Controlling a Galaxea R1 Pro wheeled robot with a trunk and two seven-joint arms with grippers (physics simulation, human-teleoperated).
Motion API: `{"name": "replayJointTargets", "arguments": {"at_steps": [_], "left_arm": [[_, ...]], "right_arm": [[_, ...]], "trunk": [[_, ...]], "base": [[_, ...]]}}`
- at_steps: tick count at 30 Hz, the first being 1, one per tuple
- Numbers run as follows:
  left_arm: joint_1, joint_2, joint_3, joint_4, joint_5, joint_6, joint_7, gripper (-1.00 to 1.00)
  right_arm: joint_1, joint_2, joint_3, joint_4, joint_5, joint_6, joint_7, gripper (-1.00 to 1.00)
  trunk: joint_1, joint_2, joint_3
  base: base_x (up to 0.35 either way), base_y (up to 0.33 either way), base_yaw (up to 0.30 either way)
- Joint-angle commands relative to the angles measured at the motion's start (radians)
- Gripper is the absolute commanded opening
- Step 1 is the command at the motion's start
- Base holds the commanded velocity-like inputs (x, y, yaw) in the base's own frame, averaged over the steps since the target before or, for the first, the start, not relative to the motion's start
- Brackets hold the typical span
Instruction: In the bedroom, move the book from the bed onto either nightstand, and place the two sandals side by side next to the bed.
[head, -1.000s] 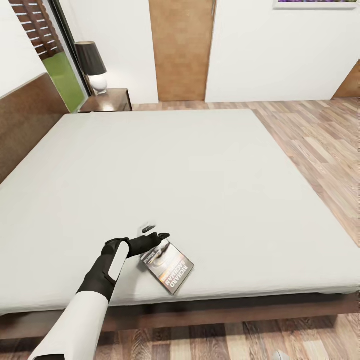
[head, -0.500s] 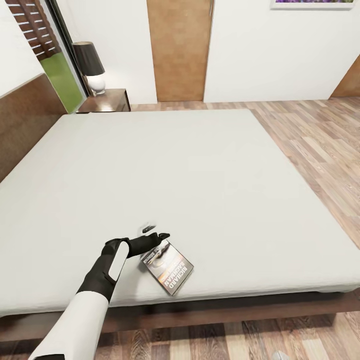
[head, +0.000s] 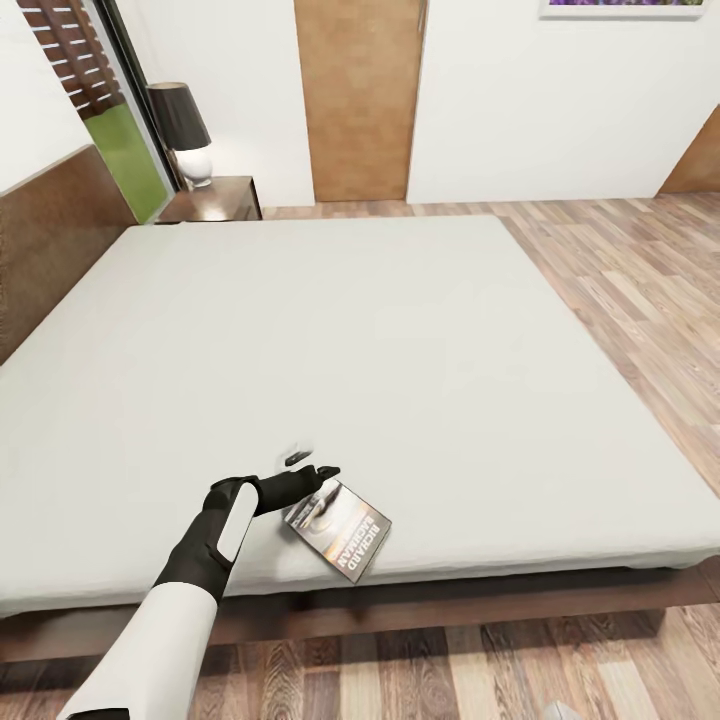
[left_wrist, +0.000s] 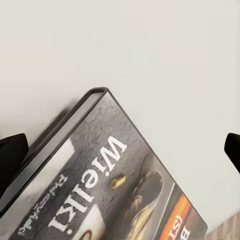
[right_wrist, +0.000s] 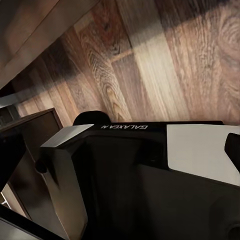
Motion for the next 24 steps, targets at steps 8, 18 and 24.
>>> {"name": "replayJointTargets", "arguments": {"at_steps": [8,18,24], "left_arm": [[0.0,-0.001,0.004,0.0,-0.006,0.008,-0.003,1.0],[0.0,-0.001,0.004,0.0,-0.006,0.008,-0.003,1.0],[0.0,-0.001,0.004,0.0,-0.006,0.008,-0.003,1.0]], "right_arm": [[-0.001,0.0,-0.009,-0.001,0.01,0.007,0.005,1.0],[-0.001,0.0,-0.009,-0.001,0.01,0.006,0.005,1.0],[-0.001,0.0,-0.009,-0.001,0.01,0.007,0.005,1.0]], "trunk": [[0.0,0.0,-0.001],[0.0,0.0,-0.001],[0.0,0.0,-0.001]], "base": [[-0.001,0.0,-0.057],[0.0,0.0,-0.059],[0.0,0.0,-0.001]]}}
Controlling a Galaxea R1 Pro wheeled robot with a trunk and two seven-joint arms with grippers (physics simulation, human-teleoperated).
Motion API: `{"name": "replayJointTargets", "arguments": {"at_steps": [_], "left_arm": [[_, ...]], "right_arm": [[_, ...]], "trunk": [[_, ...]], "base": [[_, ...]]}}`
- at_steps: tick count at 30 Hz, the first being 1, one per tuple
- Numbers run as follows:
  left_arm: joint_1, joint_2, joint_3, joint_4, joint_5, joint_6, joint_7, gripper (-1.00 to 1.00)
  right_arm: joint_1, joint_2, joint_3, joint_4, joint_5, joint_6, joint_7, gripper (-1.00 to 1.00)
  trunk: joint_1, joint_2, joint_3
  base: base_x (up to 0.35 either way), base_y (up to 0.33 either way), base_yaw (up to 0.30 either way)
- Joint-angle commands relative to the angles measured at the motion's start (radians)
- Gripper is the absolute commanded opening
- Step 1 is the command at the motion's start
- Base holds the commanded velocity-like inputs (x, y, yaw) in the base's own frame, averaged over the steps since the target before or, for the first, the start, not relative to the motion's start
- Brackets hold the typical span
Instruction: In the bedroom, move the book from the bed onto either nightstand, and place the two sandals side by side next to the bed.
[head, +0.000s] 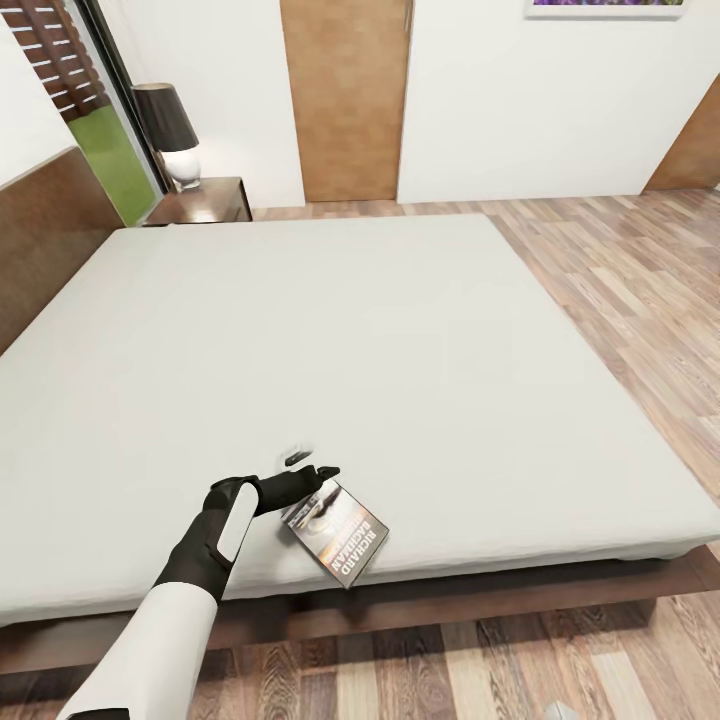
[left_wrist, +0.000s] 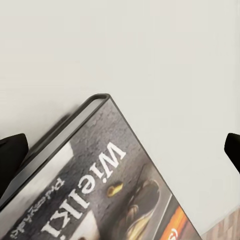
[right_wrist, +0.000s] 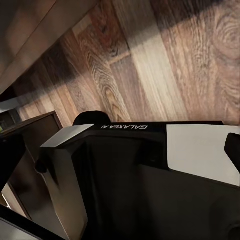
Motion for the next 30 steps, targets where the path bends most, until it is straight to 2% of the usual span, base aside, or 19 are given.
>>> {"name": "replayJointTargets", "arguments": {"at_steps": [1,11,30], "left_arm": [[0.0,-0.001,0.005,0.0,-0.004,0.008,-0.003,1.0],[0.0,-0.001,0.005,0.0,-0.004,0.008,-0.003,1.0],[0.0,-0.001,0.005,0.0,-0.004,0.008,-0.003,1.0]], "right_arm": [[0.0,0.0,-0.009,-0.001,0.01,0.006,0.005,1.0],[-0.001,0.001,-0.009,-0.001,0.01,0.007,0.005,1.0],[0.0,0.001,-0.009,-0.001,0.01,0.007,0.005,1.0]], "trunk": [[0.0,0.0,-0.001],[0.0,0.0,-0.001],[0.0,0.0,-0.001]], "base": [[0.0,0.0,0.0],[-0.114,0.0,0.0],[-0.004,0.0,0.0]]}}
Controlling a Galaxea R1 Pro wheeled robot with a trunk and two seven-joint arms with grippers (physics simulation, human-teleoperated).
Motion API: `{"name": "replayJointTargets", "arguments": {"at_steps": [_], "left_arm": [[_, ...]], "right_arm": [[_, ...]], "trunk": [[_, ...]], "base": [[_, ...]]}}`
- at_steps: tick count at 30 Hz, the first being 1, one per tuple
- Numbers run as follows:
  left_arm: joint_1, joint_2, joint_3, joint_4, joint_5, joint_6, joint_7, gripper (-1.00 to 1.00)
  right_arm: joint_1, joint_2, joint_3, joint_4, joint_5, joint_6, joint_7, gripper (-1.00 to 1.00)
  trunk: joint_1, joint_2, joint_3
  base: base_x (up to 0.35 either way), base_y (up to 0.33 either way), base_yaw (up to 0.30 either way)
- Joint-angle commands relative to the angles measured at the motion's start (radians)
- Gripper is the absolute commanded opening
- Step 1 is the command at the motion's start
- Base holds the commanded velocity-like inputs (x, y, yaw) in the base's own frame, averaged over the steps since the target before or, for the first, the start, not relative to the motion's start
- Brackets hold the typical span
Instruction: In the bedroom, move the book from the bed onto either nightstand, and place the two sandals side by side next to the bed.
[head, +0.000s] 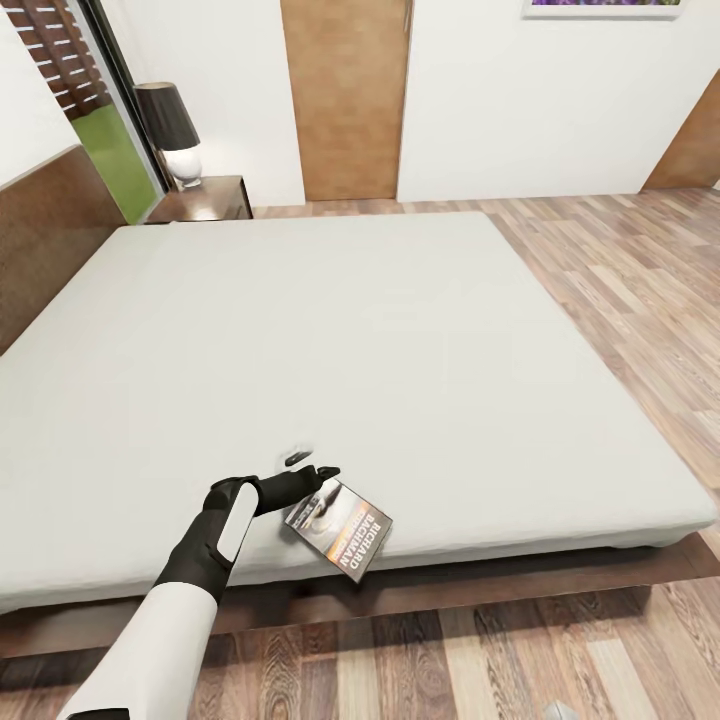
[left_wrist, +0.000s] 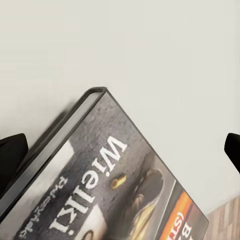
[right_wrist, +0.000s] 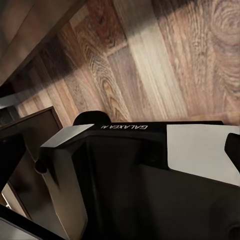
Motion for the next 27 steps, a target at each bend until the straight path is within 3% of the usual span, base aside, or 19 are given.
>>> {"name": "replayJointTargets", "arguments": {"at_steps": [1,27], "left_arm": [[0.0,-0.001,0.005,0.0,-0.005,0.007,-0.003,1.0],[0.0,-0.001,0.006,0.0,-0.005,0.007,-0.003,1.0]], "right_arm": [[-0.001,0.0,-0.009,-0.001,0.01,0.006,0.005,1.0],[0.0,0.0,-0.009,-0.001,0.01,0.006,0.005,1.0]], "trunk": [[0.0,0.0,-0.001],[0.0,0.0,-0.001]], "base": [[-0.023,0.0,0.0],[-0.032,0.0,0.0]]}}
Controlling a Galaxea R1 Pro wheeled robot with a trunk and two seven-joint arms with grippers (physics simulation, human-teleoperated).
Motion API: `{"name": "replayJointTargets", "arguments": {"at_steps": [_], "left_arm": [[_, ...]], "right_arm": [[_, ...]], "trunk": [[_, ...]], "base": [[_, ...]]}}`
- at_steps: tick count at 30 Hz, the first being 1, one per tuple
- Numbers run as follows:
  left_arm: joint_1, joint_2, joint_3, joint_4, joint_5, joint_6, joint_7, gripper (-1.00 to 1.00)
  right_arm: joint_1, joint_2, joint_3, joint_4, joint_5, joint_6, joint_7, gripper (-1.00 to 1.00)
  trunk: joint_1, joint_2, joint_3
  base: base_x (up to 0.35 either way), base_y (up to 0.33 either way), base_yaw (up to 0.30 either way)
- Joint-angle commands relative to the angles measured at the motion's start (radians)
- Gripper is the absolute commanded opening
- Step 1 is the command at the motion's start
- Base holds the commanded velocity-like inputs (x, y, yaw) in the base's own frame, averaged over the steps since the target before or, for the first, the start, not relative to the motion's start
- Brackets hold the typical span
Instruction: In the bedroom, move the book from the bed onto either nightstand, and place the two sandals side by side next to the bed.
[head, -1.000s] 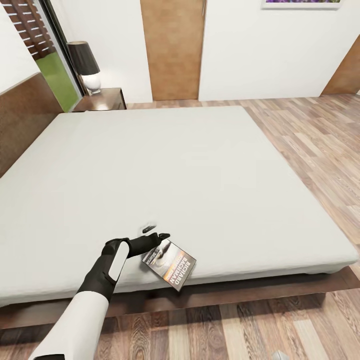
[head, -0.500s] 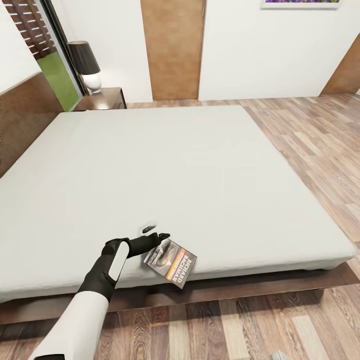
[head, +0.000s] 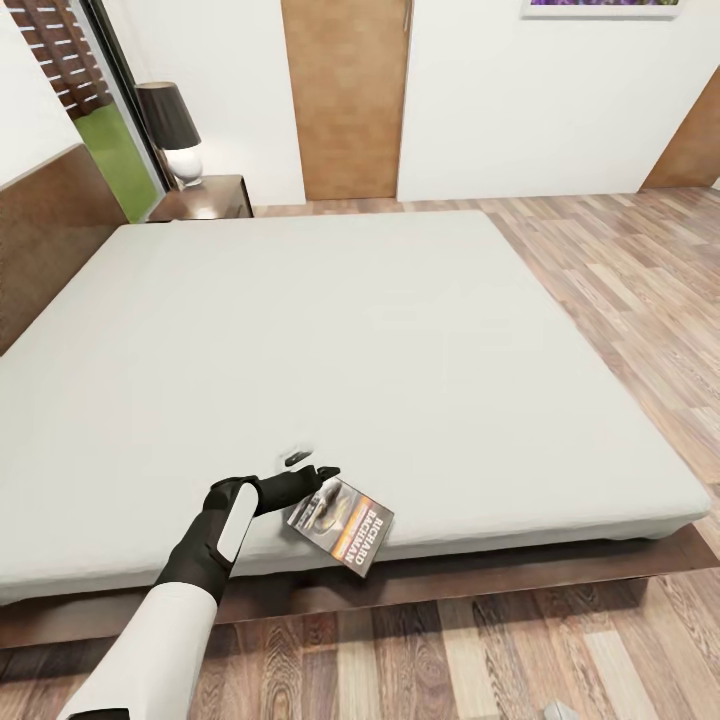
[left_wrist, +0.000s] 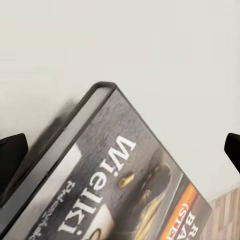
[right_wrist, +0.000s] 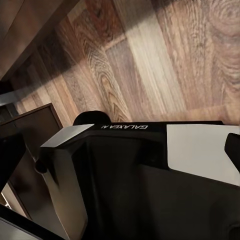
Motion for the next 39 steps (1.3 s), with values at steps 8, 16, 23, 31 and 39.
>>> {"name": "replayJointTargets", "arguments": {"at_steps": [8,16,23,31,39], "left_arm": [[0.0,-0.001,0.005,0.0,-0.005,0.008,-0.003,1.0],[-0.001,-0.001,0.005,0.0,-0.005,0.008,-0.003,1.0],[-0.001,-0.001,0.005,0.0,-0.005,0.008,-0.003,1.0],[-0.001,-0.001,0.005,0.0,-0.005,0.008,-0.003,1.0],[0.0,-0.001,0.007,0.0,-0.005,0.008,-0.003,1.0]], "right_arm": [[-0.001,0.0,-0.009,-0.001,0.01,0.007,0.005,1.0],[-0.001,0.0,-0.009,-0.001,0.01,0.006,0.005,1.0],[-0.001,0.0,-0.009,-0.001,0.01,0.006,0.005,1.0],[0.0,0.0,-0.009,-0.001,0.01,0.007,0.005,1.0],[0.0,0.0,-0.009,-0.001,0.01,0.007,0.005,1.0]], "trunk": [[-0.019,0.035,0.015],[-0.023,0.042,0.018],[-0.042,0.077,0.034],[-0.073,0.133,0.059],[-0.104,0.189,0.084]], "base": [[0.0,0.0,0.0],[0.0,0.0,0.0],[0.0,0.0,0.0],[0.0,0.0,0.0],[0.0,0.0,0.0]]}}
